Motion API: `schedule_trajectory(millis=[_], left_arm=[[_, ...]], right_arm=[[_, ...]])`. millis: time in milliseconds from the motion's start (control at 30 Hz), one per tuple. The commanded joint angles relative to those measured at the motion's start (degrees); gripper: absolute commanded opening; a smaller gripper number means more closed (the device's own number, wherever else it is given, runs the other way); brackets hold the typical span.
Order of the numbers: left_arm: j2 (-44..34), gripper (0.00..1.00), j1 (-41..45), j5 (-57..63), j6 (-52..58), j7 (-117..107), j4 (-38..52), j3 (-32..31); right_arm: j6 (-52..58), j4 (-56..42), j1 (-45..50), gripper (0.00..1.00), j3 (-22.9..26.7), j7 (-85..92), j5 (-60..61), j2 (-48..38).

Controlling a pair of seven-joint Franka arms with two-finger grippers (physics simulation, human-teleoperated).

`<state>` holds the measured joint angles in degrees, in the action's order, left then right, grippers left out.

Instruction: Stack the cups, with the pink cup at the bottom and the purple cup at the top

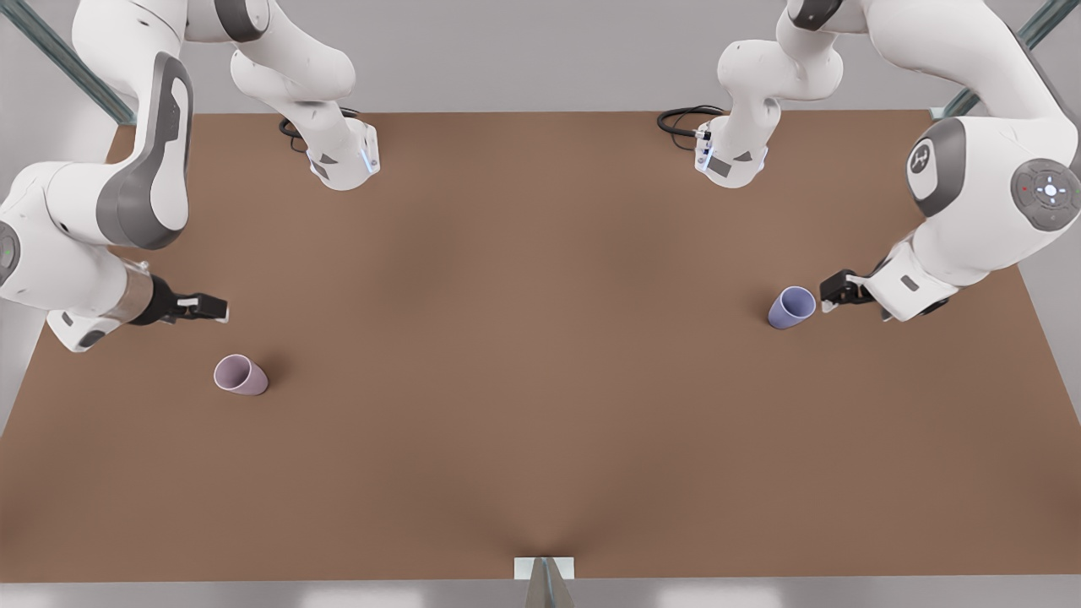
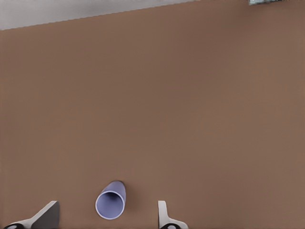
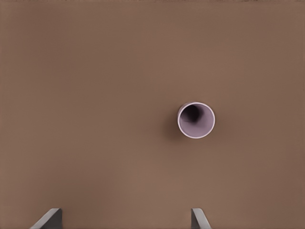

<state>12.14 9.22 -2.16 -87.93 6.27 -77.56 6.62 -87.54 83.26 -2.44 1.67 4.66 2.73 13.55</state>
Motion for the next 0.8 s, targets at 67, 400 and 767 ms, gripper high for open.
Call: schedule_trajectory(millis=[67, 400, 767], left_arm=[[-0.02, 1.0, 0.01, 0.05, -0.75, 2.17, 0.22, 0.32], [0.51, 1.0, -0.08, 0.58, 2.85, 3.05, -1.1, 0.94], [0.51, 1.0, -0.17, 0.58, 2.94, 3.22, -1.37, 0.94]], right_arm=[[-1.75, -0.03, 0.15, 1.0, 0.0, 1.84, 0.08, -0.01], [-10.63, -0.55, -0.55, 1.0, 0.53, 4.39, -0.18, 7.19], [-22.49, 4.54, -7.67, 1.0, 0.44, 12.21, 0.08, 16.42]])
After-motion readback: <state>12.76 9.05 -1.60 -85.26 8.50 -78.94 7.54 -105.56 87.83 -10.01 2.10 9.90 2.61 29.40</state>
